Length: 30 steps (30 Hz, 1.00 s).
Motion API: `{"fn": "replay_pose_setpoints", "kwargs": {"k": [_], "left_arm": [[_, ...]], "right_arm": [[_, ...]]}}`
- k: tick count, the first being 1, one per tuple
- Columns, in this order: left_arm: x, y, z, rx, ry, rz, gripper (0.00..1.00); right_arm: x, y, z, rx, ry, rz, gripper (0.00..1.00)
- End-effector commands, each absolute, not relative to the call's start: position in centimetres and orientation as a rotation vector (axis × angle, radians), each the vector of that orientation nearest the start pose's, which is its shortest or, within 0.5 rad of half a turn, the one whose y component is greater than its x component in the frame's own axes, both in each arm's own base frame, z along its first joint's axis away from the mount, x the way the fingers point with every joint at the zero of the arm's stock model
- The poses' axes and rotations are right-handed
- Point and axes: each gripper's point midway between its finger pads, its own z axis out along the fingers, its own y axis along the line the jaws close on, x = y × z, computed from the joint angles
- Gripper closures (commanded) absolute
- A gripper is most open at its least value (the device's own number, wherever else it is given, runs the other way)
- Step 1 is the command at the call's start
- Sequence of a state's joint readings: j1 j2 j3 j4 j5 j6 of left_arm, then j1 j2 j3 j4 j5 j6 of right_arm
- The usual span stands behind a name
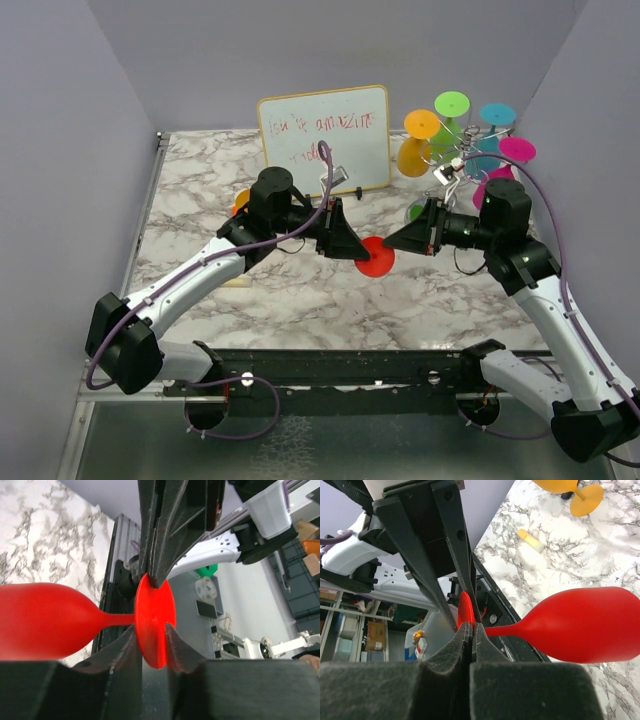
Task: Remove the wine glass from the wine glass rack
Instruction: Place the wine glass at the center of the board.
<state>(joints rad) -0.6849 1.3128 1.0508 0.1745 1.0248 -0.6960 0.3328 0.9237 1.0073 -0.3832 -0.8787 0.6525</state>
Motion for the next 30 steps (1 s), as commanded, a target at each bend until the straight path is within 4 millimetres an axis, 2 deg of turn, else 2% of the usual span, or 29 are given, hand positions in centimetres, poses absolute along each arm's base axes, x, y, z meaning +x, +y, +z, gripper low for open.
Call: {"fn": "replay_pose_setpoints", "kwargs": {"k": [1, 3, 9, 14, 21, 24, 28, 30], "left_arm": [[16.1, -34.3, 32.2, 0.987, 1.777, -1.727, 0.79], [15.9, -34.3, 32.1, 0.999, 1.782, -1.737, 0.87], [15.8, -34.4, 32.3, 0.996, 1.769, -1.759, 1.00], [15.5, -34.2, 32.6, 1.003, 1.755, -1.762, 1.00], [15.1, -33.4, 32.5, 1.050, 1.782, -1.693, 1.00], [14.7, -33.0, 32.7, 1.091, 1.772, -1.668, 1.00], [14.3, -32.5, 33.8, 1.105, 1.721, -1.637, 1.00], [14.6, -32.3, 33.9, 1.103, 1.715, -1.593, 1.00]], "right_arm": [[18.8, 22.5, 34.1, -0.402, 1.920, 1.439, 0.99], [18.8, 22.5, 34.3, -0.405, 1.912, 1.437, 1.00], [19.0, 22.5, 34.4, -0.406, 1.909, 1.432, 1.00], [18.5, 22.6, 34.3, -0.453, 1.906, 1.443, 0.98], [17.4, 21.5, 34.8, -0.564, 1.912, 1.314, 0.46], [16.8, 20.9, 35.2, -0.604, 1.896, 1.261, 0.40], [16.3, 20.7, 35.8, -0.643, 1.891, 1.244, 0.40], [17.0, 20.8, 36.2, -0.636, 1.892, 1.227, 0.40]]}}
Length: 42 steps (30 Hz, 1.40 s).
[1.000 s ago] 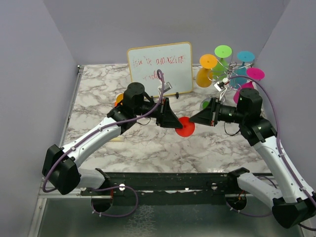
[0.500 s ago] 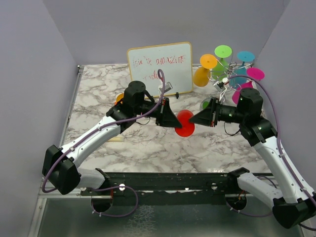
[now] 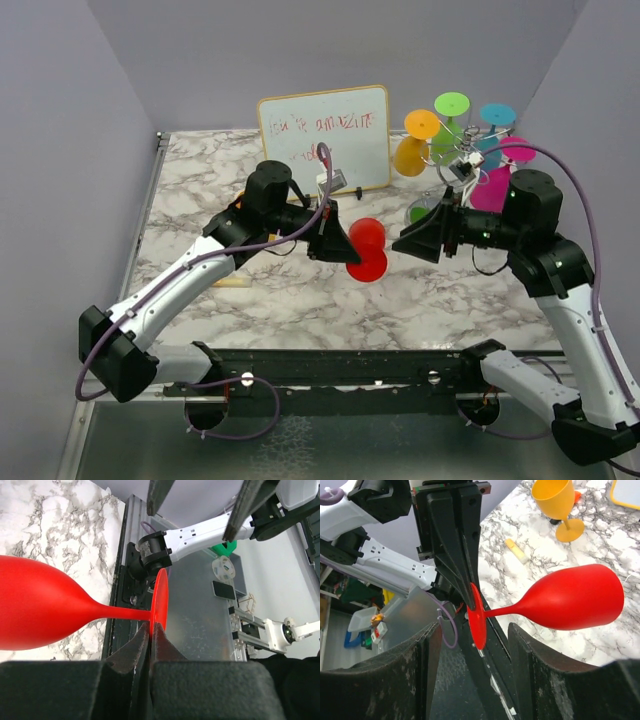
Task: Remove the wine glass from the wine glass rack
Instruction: Place the wine glass at the center of the board.
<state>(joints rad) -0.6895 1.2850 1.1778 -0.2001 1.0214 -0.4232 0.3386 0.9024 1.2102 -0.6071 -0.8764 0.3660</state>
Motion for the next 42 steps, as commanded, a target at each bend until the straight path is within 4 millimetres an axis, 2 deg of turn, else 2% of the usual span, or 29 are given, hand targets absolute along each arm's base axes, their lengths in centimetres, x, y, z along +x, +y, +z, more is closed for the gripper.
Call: {"fn": "replay_pose_setpoints", "kwargs": {"k": [1, 4, 7, 14, 18, 23, 27, 30, 34, 38, 42], "left_arm": [[14.9, -32.2, 33.8, 1.094, 1.722, -1.556, 1.00], [17.6, -31.4, 32.2, 1.001, 1.821, -1.333, 1.00], [19.1, -30.6, 31.3, 0.956, 1.857, -1.195, 1.00], [18.5, -29.9, 31.2, 1.008, 1.812, -1.166, 1.00], [18.6, -29.4, 30.9, 1.068, 1.780, -1.112, 1.00], [19.1, -28.6, 31.6, 1.131, 1.709, -1.003, 1.00], [18.7, -28.2, 31.6, 1.194, 1.646, -0.966, 1.00], [18.2, -28.1, 31.7, 1.240, 1.590, -0.965, 1.00], [18.4, -28.0, 31.7, 1.253, 1.560, -0.939, 1.00], [18.5, -27.8, 31.6, 1.269, 1.526, -0.907, 1.00], [18.6, -27.7, 31.5, 1.280, 1.505, -0.886, 1.00]], "right_arm": [[17.4, 20.8, 36.3, -0.631, 1.903, 1.214, 0.39], [18.5, 20.7, 36.4, -0.631, 1.938, 1.121, 0.38], [19.2, 21.3, 36.5, -0.658, 1.952, 1.085, 0.33], [19.4, 25.0, 36.5, -0.838, 1.897, 1.026, 0.26], [19.1, 27.2, 34.8, -1.025, 1.863, 1.035, 0.26], [20.0, 28.0, 32.5, -1.186, 1.762, 0.976, 0.25], [20.4, 28.9, 32.0, -1.261, 1.651, 0.975, 0.28], [20.5, 29.6, 32.1, -1.309, 1.531, 0.979, 0.38], [20.2, 30.2, 31.9, -1.372, 1.436, 0.999, 0.46], [19.6, 30.2, 31.9, -1.459, 1.281, 0.962, 0.52], [19.4, 30.3, 32.2, -1.488, 1.173, 0.926, 0.65]]}}
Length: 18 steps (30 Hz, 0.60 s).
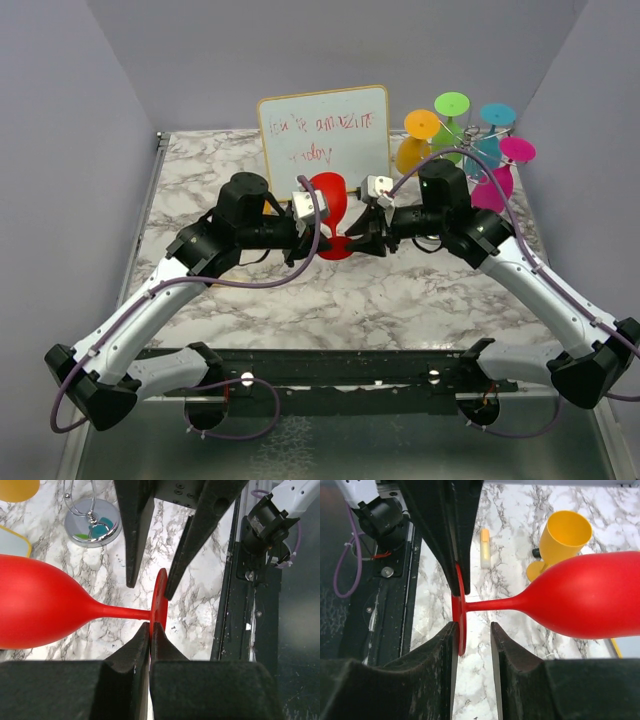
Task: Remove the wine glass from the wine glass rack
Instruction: Place the wine glass at the center of the board.
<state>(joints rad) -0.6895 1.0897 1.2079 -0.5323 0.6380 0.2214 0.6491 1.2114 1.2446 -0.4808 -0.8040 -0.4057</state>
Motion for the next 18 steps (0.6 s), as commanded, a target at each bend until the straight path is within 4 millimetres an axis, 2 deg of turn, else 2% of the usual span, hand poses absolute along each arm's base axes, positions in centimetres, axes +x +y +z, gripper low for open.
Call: {"fn": "replay_pose_setpoints", "kwargs": {"k": [1, 4, 11, 12, 14, 15, 16, 18], "left_arm": [[18.7, -27.7, 31.6, 1.274, 1.502, -0.884, 1.00], [18.8, -27.8, 31.9, 1.263, 1.494, -0.884, 1.00], [19.0, -27.9, 32.0, 1.240, 1.478, -0.880, 1.00], [19.1, -27.8, 32.0, 1.234, 1.483, -0.875, 1.00], [19.3, -27.6, 32.0, 1.210, 1.498, -0.860, 1.00], [19.4, -27.5, 32.1, 1.194, 1.513, -0.860, 1.00], [19.5, -27.5, 32.2, 1.183, 1.523, -0.863, 0.99], [19.4, -27.7, 32.3, 1.169, 1.539, -0.887, 0.89]], "right_arm": [[19.3, 30.3, 32.2, -1.496, 1.157, 0.932, 0.69], [19.0, 30.5, 31.9, -1.525, 1.142, 0.954, 0.85], [18.6, 30.8, 31.0, -1.553, 1.128, 0.985, 0.86], [18.8, 30.6, 30.8, -1.557, 1.124, 0.962, 0.87], [19.4, 30.4, 30.7, -1.560, 1.102, 0.893, 0.98], [19.7, 30.3, 30.6, -1.562, 1.093, 0.858, 0.99], [20.0, 30.2, 30.5, -1.564, 1.091, 0.834, 0.99], [20.1, 30.2, 30.2, -1.578, 1.079, 0.816, 0.99]]}}
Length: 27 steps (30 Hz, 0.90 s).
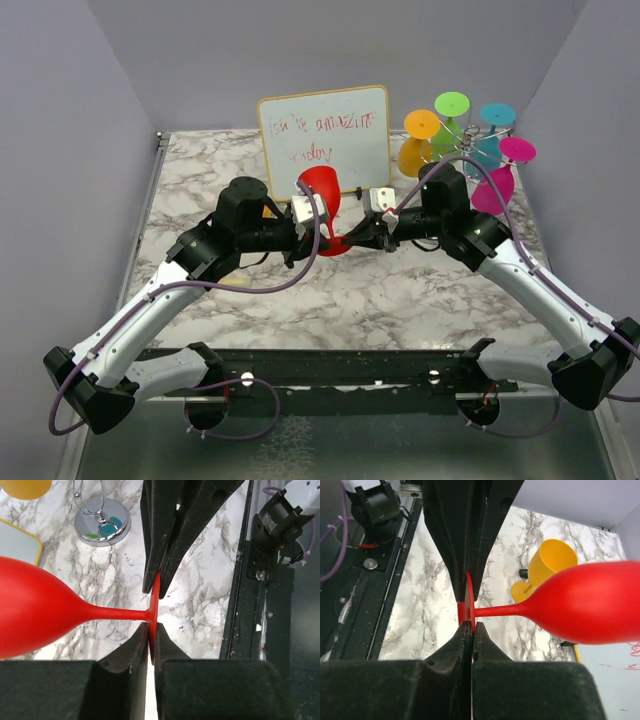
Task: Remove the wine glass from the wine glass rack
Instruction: Place the wine glass at the center of the board.
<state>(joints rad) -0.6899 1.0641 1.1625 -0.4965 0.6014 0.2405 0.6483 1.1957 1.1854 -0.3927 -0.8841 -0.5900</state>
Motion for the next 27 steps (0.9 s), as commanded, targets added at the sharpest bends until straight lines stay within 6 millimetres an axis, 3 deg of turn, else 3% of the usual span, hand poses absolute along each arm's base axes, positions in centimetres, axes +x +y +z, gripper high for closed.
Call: {"fn": "replay_pose_setpoints", "kwargs": {"k": [1, 3, 7, 12, 15, 18, 27], "left_arm": [[19.4, -27.8, 32.4, 1.162, 1.547, -0.896, 0.81], [19.5, -27.9, 32.4, 1.150, 1.561, -0.905, 0.72], [20.1, -27.5, 32.6, 1.114, 1.587, -0.869, 0.40], [21.6, -25.1, 33.8, 0.984, 1.626, -0.718, 0.09], [22.6, -24.1, 34.3, 0.930, 1.679, -0.668, 0.03], [23.0, -24.4, 33.9, 0.960, 1.785, -0.736, 0.02], [25.4, -24.3, 37.0, 1.007, 1.794, -0.915, 0.01]], "right_arm": [[20.1, 30.2, 30.2, -1.582, 1.074, 0.817, 0.99], [20.2, 30.3, 30.2, -1.584, 1.060, 0.814, 1.00], [20.9, 30.1, 29.7, -1.563, 1.067, 0.770, 0.99], [22.3, 29.3, 28.7, -1.507, 1.108, 0.658, 1.00], [22.3, 28.6, 27.2, -1.546, 1.080, 0.590, 0.99], [21.5, 28.2, 26.0, -1.627, 1.009, 0.557, 0.99], [20.4, 27.3, 25.5, -1.708, 0.866, 0.458, 1.00]]}}
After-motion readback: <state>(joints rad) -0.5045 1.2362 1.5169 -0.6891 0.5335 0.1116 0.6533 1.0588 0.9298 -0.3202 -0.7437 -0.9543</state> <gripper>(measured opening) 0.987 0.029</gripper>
